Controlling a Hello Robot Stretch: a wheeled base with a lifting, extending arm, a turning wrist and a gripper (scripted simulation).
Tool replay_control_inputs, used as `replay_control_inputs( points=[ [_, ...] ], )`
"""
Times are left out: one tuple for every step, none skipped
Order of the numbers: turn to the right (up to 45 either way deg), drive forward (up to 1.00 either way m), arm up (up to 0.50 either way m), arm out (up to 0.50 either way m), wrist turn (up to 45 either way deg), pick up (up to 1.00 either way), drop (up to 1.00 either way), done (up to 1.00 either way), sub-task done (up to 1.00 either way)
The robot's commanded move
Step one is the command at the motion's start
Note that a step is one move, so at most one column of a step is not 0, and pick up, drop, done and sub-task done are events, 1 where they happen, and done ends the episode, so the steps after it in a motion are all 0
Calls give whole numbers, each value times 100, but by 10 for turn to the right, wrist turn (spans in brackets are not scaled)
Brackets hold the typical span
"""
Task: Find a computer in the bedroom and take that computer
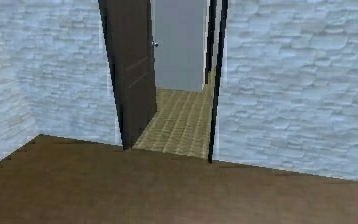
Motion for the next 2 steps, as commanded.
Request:
replay_control_inputs(
  points=[
    [0, 100, 0, 0, 0, 0, 0, 0, 0],
    [-30, 0, 0, 0, 0, 0, 0, 0, 0]
  ],
)
